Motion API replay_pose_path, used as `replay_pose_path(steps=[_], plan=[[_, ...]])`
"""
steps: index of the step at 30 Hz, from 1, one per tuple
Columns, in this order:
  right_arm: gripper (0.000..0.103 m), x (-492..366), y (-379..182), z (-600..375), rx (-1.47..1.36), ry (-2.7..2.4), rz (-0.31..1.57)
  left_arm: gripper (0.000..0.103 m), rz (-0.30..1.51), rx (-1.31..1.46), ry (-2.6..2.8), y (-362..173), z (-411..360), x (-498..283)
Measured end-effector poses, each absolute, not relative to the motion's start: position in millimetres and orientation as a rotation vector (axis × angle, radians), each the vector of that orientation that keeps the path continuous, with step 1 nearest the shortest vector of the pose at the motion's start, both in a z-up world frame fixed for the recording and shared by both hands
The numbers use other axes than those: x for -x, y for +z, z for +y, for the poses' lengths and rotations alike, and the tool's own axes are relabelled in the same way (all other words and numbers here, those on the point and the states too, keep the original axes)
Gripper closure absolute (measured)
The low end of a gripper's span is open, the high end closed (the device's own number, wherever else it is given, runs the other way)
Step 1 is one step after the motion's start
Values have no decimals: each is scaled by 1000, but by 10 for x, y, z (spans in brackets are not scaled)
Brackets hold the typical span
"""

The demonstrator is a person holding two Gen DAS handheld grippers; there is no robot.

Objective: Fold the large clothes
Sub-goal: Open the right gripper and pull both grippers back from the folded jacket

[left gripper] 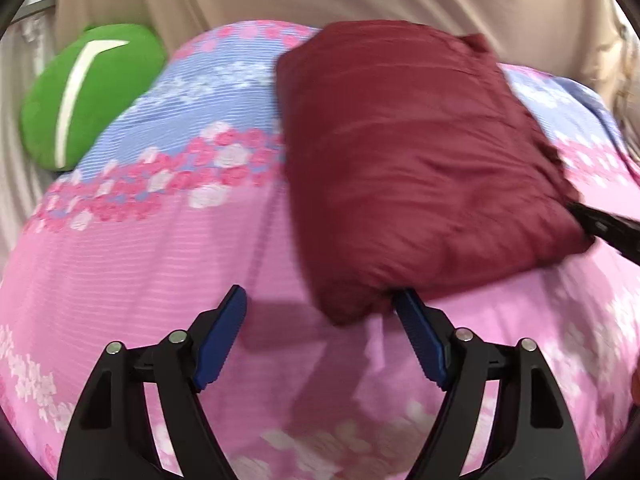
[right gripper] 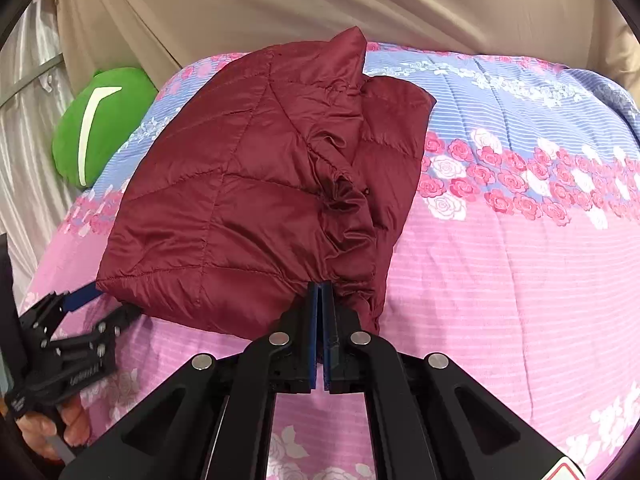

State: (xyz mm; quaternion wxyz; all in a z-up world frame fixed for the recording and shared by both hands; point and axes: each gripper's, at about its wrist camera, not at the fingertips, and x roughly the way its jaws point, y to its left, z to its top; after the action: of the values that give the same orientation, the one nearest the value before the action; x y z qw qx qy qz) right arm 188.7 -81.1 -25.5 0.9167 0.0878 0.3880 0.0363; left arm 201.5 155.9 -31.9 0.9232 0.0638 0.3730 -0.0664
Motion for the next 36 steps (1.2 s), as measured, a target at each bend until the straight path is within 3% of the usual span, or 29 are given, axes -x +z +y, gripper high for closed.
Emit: replay_pose_path(steps=[9,15,22,26,34,36], plan=[[103,-1968,-503,-719,-143,34,816,29,809,-61,-78,-427,1836,-2233],[103,-1733,-245,-610,-121,12,749,31,773,-87,-71,-380,1787,-2052],[103,-1755,-365,-566,-83,11,812,31,684,-4,-138,-29,1866,-1637],[103,-1732,-294,-592,-123,16,801,30,646,-16,-75,126,1893,-1770],[103,-1806,-359,-575,-133,20,840,29,696,-120,-13,-175,1739,-2103],[96,-1715,-260,-587,-144,19,813,30,679,-137,-2,-148,1717,-2032]])
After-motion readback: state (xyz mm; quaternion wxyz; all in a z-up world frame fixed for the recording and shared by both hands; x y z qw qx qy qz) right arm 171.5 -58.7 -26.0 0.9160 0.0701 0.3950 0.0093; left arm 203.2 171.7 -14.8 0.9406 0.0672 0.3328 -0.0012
